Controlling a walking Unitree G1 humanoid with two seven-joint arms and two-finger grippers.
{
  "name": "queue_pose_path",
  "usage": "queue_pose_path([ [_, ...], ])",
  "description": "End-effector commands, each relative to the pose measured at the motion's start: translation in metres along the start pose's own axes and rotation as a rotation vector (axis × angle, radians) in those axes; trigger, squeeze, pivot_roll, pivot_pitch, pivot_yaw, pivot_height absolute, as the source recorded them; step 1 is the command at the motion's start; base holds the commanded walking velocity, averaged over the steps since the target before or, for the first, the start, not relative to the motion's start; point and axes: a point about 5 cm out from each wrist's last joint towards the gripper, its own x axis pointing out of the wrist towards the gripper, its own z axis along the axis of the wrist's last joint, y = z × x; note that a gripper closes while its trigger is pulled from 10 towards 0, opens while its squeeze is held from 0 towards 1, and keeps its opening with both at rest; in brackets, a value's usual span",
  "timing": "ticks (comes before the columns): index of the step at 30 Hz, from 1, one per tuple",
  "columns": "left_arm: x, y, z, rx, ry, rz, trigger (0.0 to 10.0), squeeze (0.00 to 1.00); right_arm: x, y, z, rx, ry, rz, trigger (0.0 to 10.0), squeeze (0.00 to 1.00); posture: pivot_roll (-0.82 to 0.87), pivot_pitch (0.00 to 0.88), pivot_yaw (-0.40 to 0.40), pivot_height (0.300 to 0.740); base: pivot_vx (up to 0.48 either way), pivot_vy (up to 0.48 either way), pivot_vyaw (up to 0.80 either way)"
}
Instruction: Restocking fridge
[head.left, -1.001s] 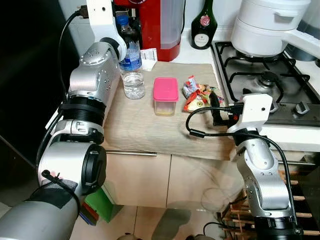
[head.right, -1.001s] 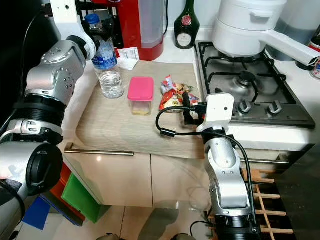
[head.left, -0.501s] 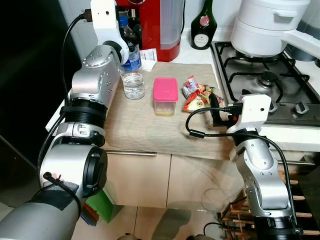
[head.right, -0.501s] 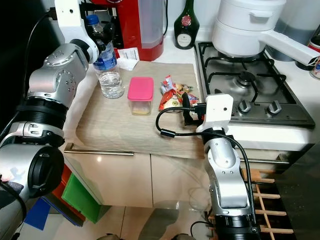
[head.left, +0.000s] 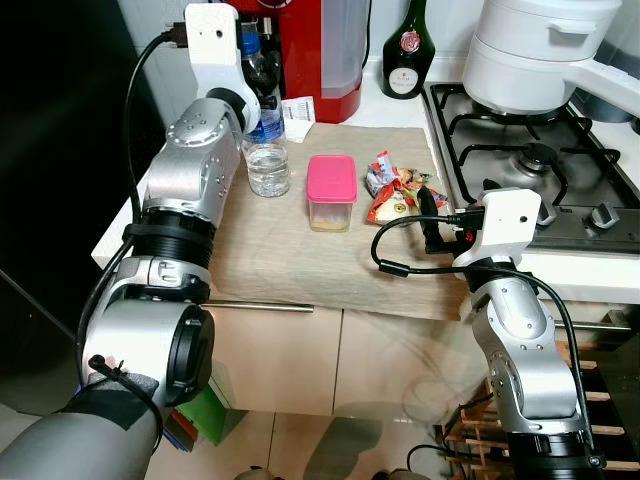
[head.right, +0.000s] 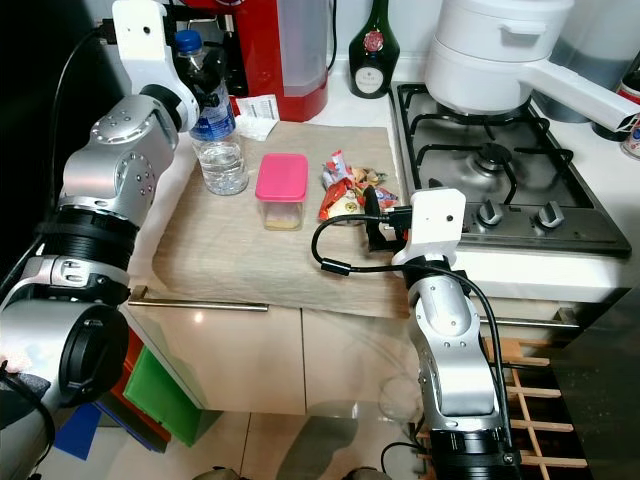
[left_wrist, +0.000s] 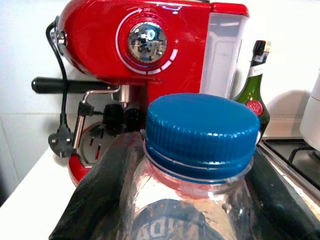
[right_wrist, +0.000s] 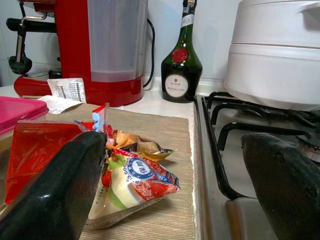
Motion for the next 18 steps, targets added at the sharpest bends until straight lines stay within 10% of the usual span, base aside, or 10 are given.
queue_pose_path([
  [1, -0.0030, 0.0004, 0.0024, 0.038, -0.036, 0.000, 10.0, 0.00, 0.0039, 0.0028, 0.0015, -0.003, -0.003, 0.013, 10.0, 0.33, -0.04, 0.000, 0.045, 0.740, 0.000, 0.000, 0.00],
  [18, -0.0127, -0.0073, 0.0064, 0.016, -0.142, -0.019, 10.0, 0.00, 0.0033, 0.0031, -0.0006, -0.002, 0.005, 0.011, 10.0, 0.33, -0.04, 0.000, 0.049, 0.740, 0.000, 0.000, 0.00],
])
